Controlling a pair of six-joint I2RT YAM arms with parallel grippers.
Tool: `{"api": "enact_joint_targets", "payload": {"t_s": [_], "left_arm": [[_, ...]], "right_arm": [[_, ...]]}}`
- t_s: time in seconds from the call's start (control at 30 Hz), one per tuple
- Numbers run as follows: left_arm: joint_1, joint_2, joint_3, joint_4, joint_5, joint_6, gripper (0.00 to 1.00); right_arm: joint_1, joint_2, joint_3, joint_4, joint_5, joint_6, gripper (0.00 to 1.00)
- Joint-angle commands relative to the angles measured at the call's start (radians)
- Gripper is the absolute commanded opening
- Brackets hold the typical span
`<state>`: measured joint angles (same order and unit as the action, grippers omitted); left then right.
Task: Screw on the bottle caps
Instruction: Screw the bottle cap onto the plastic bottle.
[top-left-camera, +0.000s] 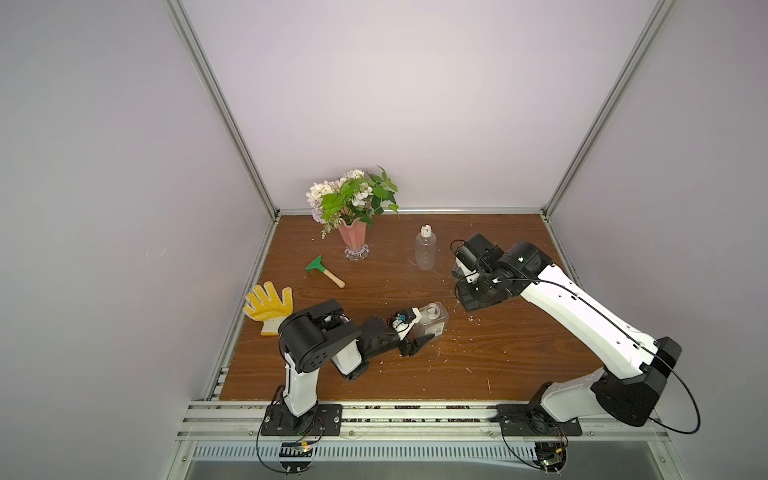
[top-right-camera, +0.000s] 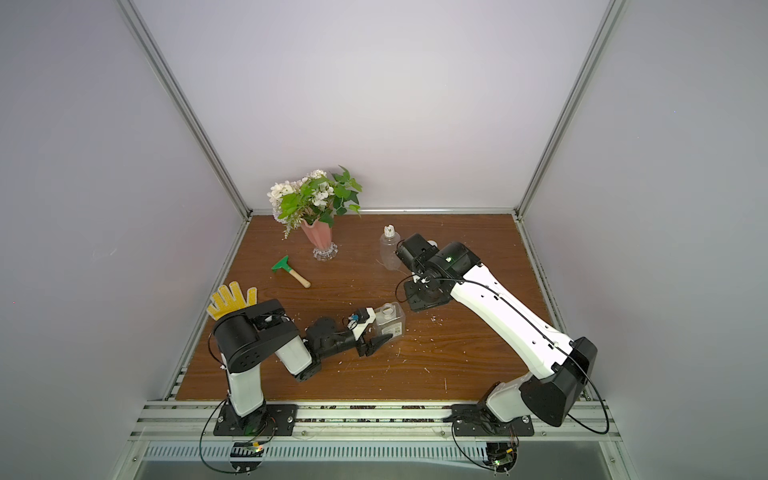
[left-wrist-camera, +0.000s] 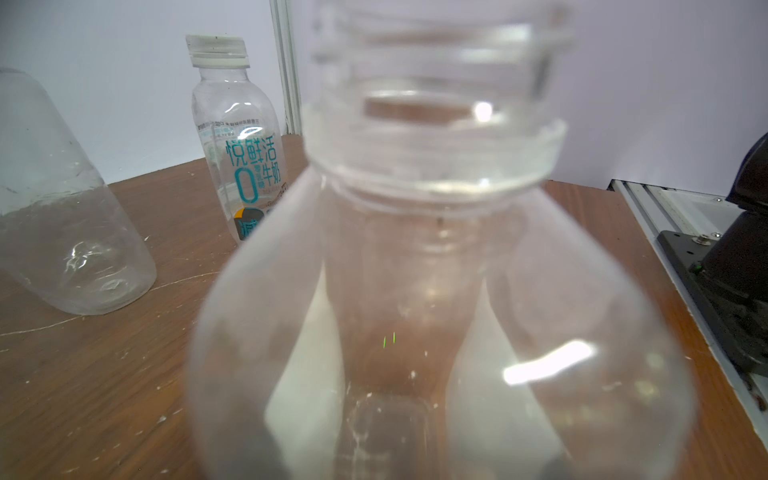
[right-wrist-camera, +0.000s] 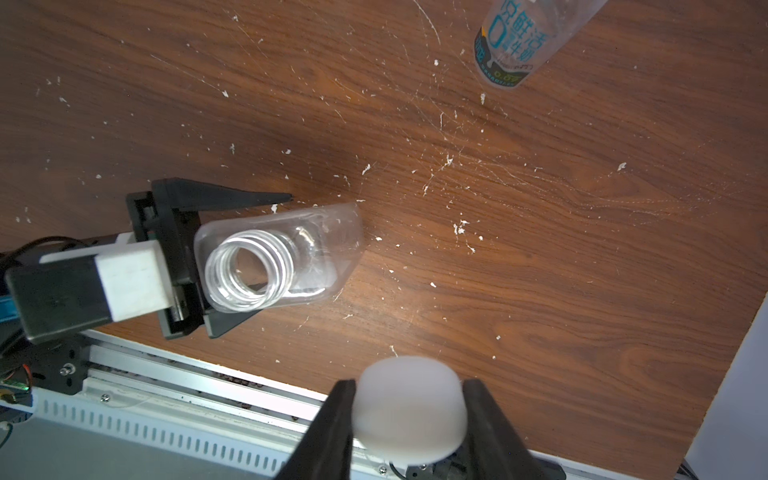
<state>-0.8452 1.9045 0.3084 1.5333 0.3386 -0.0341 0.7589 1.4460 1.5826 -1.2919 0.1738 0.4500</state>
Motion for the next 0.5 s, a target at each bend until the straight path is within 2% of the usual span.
{"api": "enact_joint_targets", "payload": {"t_s": [0.0, 0.23, 0.47], "left_arm": [[-0.009, 0.016, -0.014, 0.097, -0.020, 0.002, 0.74], [-0.008, 0.042, 0.002, 0.103, -0.006, 0.004, 0.68], [-0.009, 0.032, 0.004, 0.103, 0.006, 0.011, 0.57]], "right_arm": [[-0.002, -0.009, 0.024, -0.002, -0.017, -0.021, 0.41], [-0.002, -0.010, 0.008, 0.010, -0.058, -0.038, 0.41], [0.006, 0.020, 0.017, 0.005, -0.132, -0.052, 0.40]]}}
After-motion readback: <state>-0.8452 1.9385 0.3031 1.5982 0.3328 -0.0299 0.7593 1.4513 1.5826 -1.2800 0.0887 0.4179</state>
